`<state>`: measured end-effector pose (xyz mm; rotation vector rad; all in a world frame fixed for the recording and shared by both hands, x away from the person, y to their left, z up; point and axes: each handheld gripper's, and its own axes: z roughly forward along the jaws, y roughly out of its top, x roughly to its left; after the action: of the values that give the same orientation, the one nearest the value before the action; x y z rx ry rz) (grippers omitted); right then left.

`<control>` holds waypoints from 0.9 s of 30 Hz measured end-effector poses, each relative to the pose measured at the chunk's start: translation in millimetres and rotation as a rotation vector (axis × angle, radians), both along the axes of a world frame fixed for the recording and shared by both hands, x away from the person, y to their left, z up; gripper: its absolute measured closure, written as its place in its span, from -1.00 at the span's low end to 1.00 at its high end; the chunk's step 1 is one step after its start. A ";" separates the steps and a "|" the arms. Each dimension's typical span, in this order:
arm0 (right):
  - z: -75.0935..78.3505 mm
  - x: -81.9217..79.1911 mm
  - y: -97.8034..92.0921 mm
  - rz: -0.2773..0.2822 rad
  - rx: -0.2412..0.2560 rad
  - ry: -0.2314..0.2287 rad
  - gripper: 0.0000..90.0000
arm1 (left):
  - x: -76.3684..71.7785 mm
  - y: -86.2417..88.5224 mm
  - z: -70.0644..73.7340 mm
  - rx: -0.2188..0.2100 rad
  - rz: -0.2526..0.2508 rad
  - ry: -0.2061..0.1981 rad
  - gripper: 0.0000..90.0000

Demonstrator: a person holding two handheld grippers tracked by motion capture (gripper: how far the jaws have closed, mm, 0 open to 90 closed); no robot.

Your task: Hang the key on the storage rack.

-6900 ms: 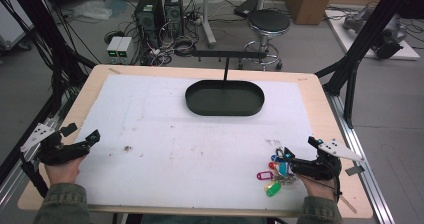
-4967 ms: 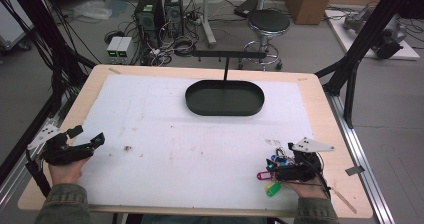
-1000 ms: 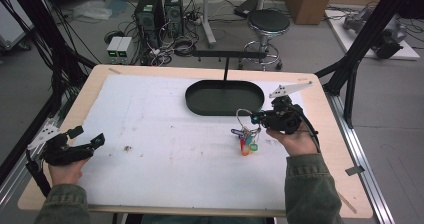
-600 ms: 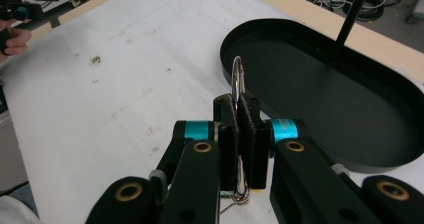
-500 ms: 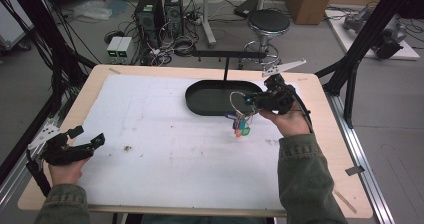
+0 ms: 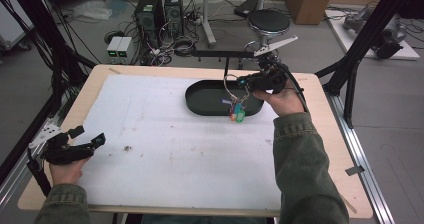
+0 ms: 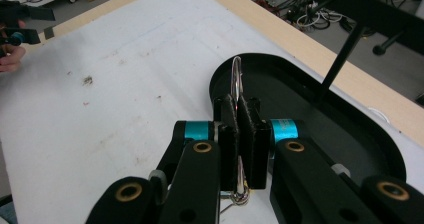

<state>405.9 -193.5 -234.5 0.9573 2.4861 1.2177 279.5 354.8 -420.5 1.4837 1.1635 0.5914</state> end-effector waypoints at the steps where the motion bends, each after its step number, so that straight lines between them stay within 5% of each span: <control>1: 0.4 3.1 0.6 0.006 0.003 -0.002 0.93 | 0.0 0.2 0.1 0.001 0.002 0.000 -0.96; 5: -0.6 14.5 1.3 0.036 0.051 -0.002 0.93 | 0.0 0.8 0.1 0.001 0.003 -0.001 -0.96; 16: 0.2 42.7 10.3 0.013 -0.007 0.028 0.93 | 2.8 1.3 -0.5 -0.008 -0.005 0.003 -0.96; 27: 6.5 63.6 18.9 0.022 0.000 0.035 0.93 | 4.5 1.7 -1.4 -0.016 0.000 0.000 -0.96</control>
<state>469.5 -174.7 -228.0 0.9619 2.5300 1.2185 284.0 356.5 -421.8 1.4698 1.1656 0.5809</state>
